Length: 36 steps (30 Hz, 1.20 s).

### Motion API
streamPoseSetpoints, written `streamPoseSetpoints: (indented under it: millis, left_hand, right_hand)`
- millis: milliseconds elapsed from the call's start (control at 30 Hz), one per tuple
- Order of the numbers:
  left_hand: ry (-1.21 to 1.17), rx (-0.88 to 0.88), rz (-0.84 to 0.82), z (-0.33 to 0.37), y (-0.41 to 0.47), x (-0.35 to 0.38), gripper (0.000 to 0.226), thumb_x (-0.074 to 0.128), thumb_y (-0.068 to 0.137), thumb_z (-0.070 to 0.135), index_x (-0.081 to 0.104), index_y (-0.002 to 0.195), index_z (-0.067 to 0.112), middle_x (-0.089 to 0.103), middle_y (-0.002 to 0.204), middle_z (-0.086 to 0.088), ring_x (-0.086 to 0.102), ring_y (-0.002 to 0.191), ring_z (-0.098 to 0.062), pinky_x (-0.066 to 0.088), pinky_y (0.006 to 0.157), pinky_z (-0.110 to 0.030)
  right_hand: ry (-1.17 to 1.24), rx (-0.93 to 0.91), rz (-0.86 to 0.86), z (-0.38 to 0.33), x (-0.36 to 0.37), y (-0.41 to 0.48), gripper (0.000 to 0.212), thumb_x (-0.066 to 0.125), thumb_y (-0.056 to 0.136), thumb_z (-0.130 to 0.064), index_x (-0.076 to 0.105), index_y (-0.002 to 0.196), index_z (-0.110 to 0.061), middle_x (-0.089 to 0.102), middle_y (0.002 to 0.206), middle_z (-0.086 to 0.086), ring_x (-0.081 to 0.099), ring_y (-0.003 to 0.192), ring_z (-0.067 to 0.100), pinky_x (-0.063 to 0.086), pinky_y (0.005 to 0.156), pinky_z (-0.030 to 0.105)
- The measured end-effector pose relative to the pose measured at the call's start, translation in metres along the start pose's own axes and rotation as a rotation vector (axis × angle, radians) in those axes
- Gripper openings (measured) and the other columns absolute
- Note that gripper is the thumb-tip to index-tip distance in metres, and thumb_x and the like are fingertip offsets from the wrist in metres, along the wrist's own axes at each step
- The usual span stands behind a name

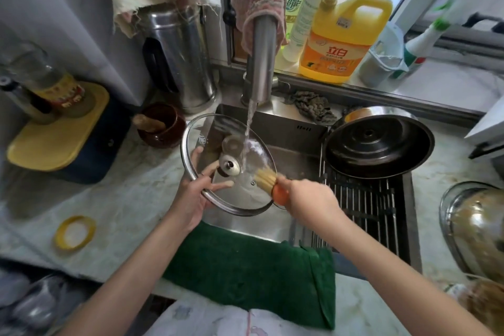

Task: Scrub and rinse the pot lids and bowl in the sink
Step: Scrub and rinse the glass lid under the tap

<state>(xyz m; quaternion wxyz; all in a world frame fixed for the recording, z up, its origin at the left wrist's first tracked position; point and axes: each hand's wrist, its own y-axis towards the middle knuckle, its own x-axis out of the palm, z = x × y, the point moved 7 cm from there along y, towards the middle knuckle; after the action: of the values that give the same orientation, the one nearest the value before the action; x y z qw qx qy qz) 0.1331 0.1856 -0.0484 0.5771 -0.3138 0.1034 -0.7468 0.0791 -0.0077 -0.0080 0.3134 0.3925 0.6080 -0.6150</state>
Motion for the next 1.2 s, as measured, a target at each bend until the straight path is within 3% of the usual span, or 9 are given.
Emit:
streamPoseSetpoints:
  millis: [200,400,500,600,733,833,933,1100,1200]
  left_hand:
    - [0.079,0.011,0.011,0.002,-0.003,0.004,0.078,0.034,0.087,-0.013,0.028,0.143,0.041,0.054,0.136,-0.005,0.068,0.097,-0.032,0.054,0.055,-0.033]
    - [0.062,0.003,-0.063,0.009,-0.006,0.016,0.079,0.031,0.088,-0.013,0.022,0.146,0.040,0.053,0.138,-0.005,0.066,0.101,-0.036,0.055,0.052,-0.033]
    - [0.114,0.012,-0.076,0.009,-0.007,0.016,0.080,0.033,0.088,-0.013,0.024,0.144,0.044,0.050,0.140,-0.004,0.066,0.101,-0.035,0.057,0.070,-0.040]
    - [0.156,0.035,-0.089,0.012,-0.008,0.016,0.085,0.045,0.080,-0.008,0.024,0.142,0.046,0.049,0.141,-0.002,0.067,0.102,-0.033,0.051,0.076,-0.041]
    - [0.113,0.013,-0.108,0.017,-0.009,0.007,0.081,0.029,0.086,-0.015,0.021,0.146,0.040,0.056,0.133,-0.005,0.071,0.089,-0.025,0.054,0.059,-0.031]
    - [0.024,-0.020,-0.173,0.011,-0.012,0.007,0.084,0.028,0.085,-0.016,0.025,0.144,0.043,0.053,0.138,-0.007,0.070,0.092,-0.032,0.054,0.050,-0.028]
    - [0.062,-0.037,-0.228,0.001,-0.016,0.019,0.085,0.038,0.082,-0.009,0.022,0.144,0.047,0.053,0.138,-0.003,0.067,0.099,-0.036,0.059,0.066,-0.033]
    - [0.032,-0.065,-0.219,-0.007,-0.016,0.035,0.066,0.046,0.061,0.001,0.064,0.114,0.034,0.073,0.095,-0.001,0.064,0.087,-0.029,0.055,0.063,-0.029]
    - [-0.002,-0.059,-0.244,-0.008,-0.013,0.034,0.085,0.046,0.063,-0.001,0.039,0.138,0.040,0.068,0.116,-0.003,0.066,0.094,-0.027,0.055,0.066,-0.031]
  right_hand:
    - [0.319,-0.134,-0.139,-0.030,-0.011,-0.029,0.056,0.047,0.094,-0.029,0.029,0.145,-0.043,0.064,0.098,-0.005,0.057,0.068,0.014,0.047,0.062,0.028]
    - [0.149,0.104,0.006,-0.011,-0.011,0.019,0.038,0.046,0.092,-0.022,0.043,0.130,-0.026,0.063,0.111,0.005,0.062,0.097,0.030,0.041,0.069,0.033]
    - [0.210,0.230,0.068,0.005,-0.011,0.044,0.047,0.047,0.089,-0.014,0.041,0.135,-0.022,0.062,0.117,0.009,0.060,0.105,0.032,0.038,0.072,0.033]
    - [0.293,0.033,0.176,-0.022,-0.015,0.040,0.061,0.049,0.090,-0.018,0.031,0.146,-0.033,0.064,0.117,0.010,0.062,0.102,0.032,0.044,0.075,0.033]
    - [0.211,-0.234,0.153,-0.027,-0.008,0.003,0.062,0.051,0.089,-0.026,0.030,0.143,-0.047,0.068,0.098,0.002,0.065,0.083,0.023,0.047,0.069,0.031]
    - [0.058,-0.105,0.153,0.010,-0.004,-0.001,0.062,0.052,0.091,-0.030,0.025,0.145,-0.046,0.067,0.100,0.004,0.066,0.086,0.026,0.048,0.071,0.033]
    - [0.168,0.041,0.267,0.013,-0.019,0.014,0.063,0.050,0.094,-0.027,0.022,0.148,-0.040,0.064,0.110,0.010,0.064,0.092,0.030,0.045,0.073,0.035]
    - [0.274,-0.281,0.191,-0.031,-0.033,-0.005,0.064,0.059,0.088,-0.025,0.032,0.142,-0.048,0.064,0.088,-0.006,0.061,0.072,0.015,0.045,0.063,0.025]
    - [0.051,-0.268,0.074,0.001,-0.029,-0.021,0.068,0.058,0.086,-0.027,0.029,0.141,-0.052,0.067,0.087,-0.005,0.063,0.071,0.014,0.053,0.065,0.028]
